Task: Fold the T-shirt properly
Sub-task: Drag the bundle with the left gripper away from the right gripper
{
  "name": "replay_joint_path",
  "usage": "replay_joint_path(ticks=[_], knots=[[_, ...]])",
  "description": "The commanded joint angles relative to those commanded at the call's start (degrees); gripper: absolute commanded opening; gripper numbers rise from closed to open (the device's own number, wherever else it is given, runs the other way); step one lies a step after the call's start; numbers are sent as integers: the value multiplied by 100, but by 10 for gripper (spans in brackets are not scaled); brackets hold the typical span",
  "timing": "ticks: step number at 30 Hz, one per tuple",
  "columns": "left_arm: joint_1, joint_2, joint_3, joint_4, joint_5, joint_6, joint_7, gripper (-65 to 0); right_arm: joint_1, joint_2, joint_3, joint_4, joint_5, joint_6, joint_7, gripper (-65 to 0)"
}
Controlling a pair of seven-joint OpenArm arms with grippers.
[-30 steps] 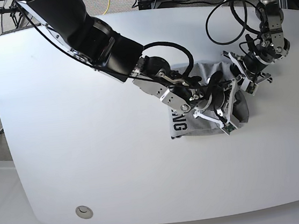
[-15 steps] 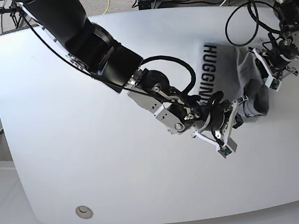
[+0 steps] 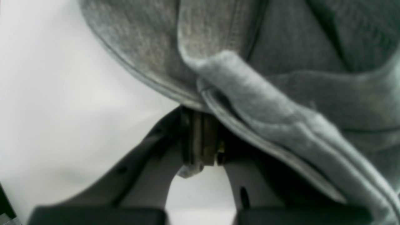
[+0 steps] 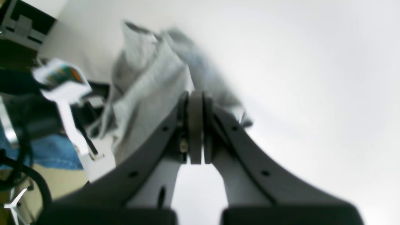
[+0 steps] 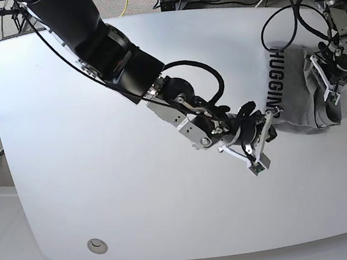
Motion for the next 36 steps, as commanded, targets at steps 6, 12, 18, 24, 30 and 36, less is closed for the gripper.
replay_joint_path(ticks=[6, 12, 18, 24, 30, 36], knots=[[79, 132, 0, 237, 0, 0, 0, -650, -79, 9, 0, 0, 0, 0, 0, -645], [88, 167, 0, 422, 0, 0, 0, -546, -79, 114, 0, 18, 0, 0, 0, -645], [88, 176, 0, 703, 0, 0, 0, -292, -79, 123, 0, 18, 0, 0, 0, -645], [97, 281, -18, 1002, 0, 0, 0, -211, -79, 132, 0, 18, 0, 0, 0, -645], [97, 281, -35, 1433, 0, 0, 0, -187, -79, 132, 0, 18, 0, 0, 0, -645], [97, 281, -387, 1881, 0, 18, 0, -182, -79, 132, 9, 9, 0, 0, 0, -645]])
